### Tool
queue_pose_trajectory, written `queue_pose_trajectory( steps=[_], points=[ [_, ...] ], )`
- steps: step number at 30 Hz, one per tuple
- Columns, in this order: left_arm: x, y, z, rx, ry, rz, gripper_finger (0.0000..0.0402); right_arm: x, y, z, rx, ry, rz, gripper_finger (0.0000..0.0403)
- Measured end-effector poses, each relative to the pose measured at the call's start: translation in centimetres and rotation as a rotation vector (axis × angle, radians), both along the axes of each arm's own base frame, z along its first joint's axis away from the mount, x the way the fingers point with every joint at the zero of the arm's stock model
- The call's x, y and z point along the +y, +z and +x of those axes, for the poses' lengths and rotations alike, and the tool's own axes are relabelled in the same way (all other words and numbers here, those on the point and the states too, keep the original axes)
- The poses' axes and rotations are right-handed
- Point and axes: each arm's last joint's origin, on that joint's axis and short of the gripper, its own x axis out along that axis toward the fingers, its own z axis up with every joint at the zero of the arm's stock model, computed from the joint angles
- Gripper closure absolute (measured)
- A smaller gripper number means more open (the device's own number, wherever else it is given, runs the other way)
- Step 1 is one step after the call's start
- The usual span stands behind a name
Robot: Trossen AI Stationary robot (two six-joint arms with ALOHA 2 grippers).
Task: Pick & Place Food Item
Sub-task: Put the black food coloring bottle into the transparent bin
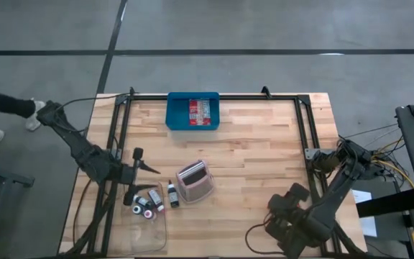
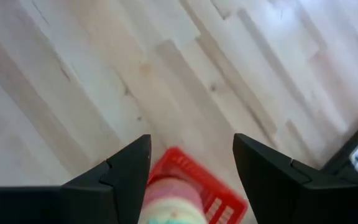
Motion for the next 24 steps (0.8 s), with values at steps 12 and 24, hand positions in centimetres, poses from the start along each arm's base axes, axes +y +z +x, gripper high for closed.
queue_pose_trajectory(
  steps=[12,24],
  points=[
    [-3.5,-2.0,3.4,0.343,-0.161,0.110,0.0195,-1.9,0.1,2.1,0.028,0.120,-0.103,0.0179],
    [-6.6,-4.0,9.2,0.583,-0.355,0.253,0.0195,-2.0,0.2,2.3,0.040,0.178,-0.133,0.0179]
  ],
)
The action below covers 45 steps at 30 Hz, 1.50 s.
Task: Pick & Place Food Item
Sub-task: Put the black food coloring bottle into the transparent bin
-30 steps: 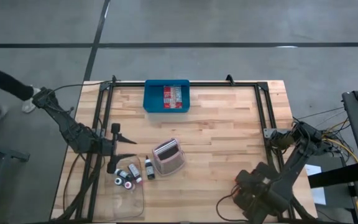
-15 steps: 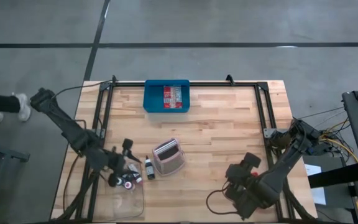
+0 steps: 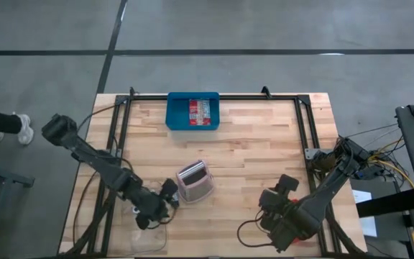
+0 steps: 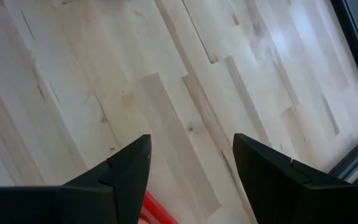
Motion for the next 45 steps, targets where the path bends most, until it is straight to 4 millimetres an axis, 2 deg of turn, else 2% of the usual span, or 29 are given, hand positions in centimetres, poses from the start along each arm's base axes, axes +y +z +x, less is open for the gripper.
queue_pose_trajectory(
  steps=[7,14,22,34,45],
  points=[
    [0.3,-1.5,2.3,0.106,-0.015,0.102,0.0195,0.0,0.0,0.0,0.007,0.014,-0.003,0.0179],
    [0.9,-1.9,3.5,0.141,-0.074,0.088,0.0195,0.0,0.0,0.0,0.005,0.015,-0.001,0.0179],
    [2.0,-3.2,3.3,0.288,-0.071,0.096,0.0195,0.0,0.0,0.0,0.008,0.021,-0.002,0.0179],
    [2.6,-4.1,3.6,0.314,-0.112,0.175,0.0195,0.1,-0.1,0.0,0.019,0.032,-0.002,0.0179],
    [2.6,-6.3,3.9,0.429,-0.184,0.239,0.0195,0.1,-0.1,0.0,0.032,0.030,0.008,0.0179]
  ],
)
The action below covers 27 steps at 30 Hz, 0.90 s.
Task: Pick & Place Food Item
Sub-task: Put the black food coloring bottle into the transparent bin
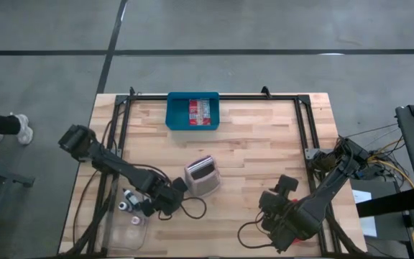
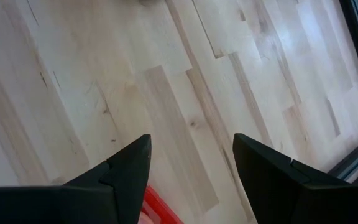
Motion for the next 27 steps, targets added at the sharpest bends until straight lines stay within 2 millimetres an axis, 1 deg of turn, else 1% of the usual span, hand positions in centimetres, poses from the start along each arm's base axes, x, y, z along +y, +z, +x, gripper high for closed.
queue_pose_trajectory(
  steps=[6,10,21,27],
  points=[
    [-0.21,0.03,0.67,-0.036,-0.035,0.046,0.0195,0.01,-0.02,-0.01,0.006,0.001,0.003,0.0179],
    [0.01,0.13,0.91,-0.048,-0.038,0.062,0.0195,0.01,-0.02,-0.02,0.007,0.001,0.003,0.0179],
    [0.24,-0.11,0.62,-0.007,-0.046,0.028,0.0195,0.05,0.12,0.01,0.005,0.000,0.010,0.0179],
    [0.27,-0.19,0.73,-0.027,-0.056,0.029,0.0195,0.05,0.15,0.02,0.005,-0.002,0.012,0.0179]
  ],
)
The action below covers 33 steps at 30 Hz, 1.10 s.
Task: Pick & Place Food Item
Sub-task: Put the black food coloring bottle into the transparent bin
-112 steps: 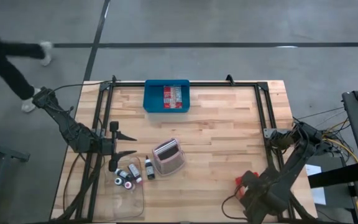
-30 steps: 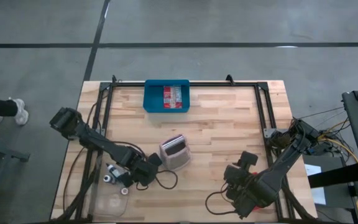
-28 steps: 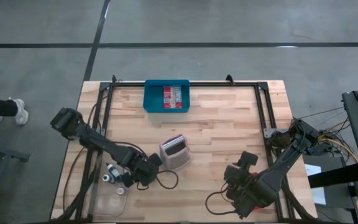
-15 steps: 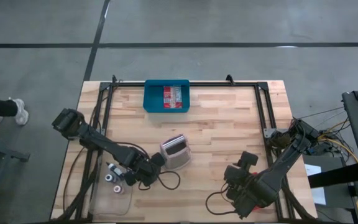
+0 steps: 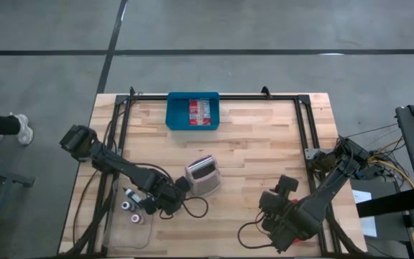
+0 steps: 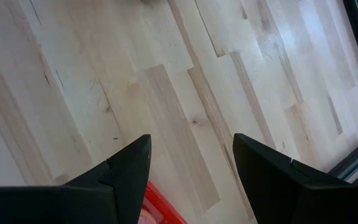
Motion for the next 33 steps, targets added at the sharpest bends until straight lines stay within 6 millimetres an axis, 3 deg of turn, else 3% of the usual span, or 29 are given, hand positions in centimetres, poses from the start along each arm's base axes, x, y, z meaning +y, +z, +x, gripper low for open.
queue_pose_trajectory(
  steps=[13,24,33],
  points=[
    [0.5,-0.4,0.0,0.056,-0.009,-0.106,0.0195,0.0,0.0,0.0,0.015,-0.005,0.015,0.0179],
    [1.0,-2.1,0.2,-0.001,0.020,0.059,0.0195,0.0,0.0,0.0,0.015,-0.007,0.014,0.0179],
    [1.0,-2.5,0.1,0.028,0.028,0.061,0.0224,0.0,0.1,0.0,0.011,-0.013,0.019,0.0179]
  ],
)
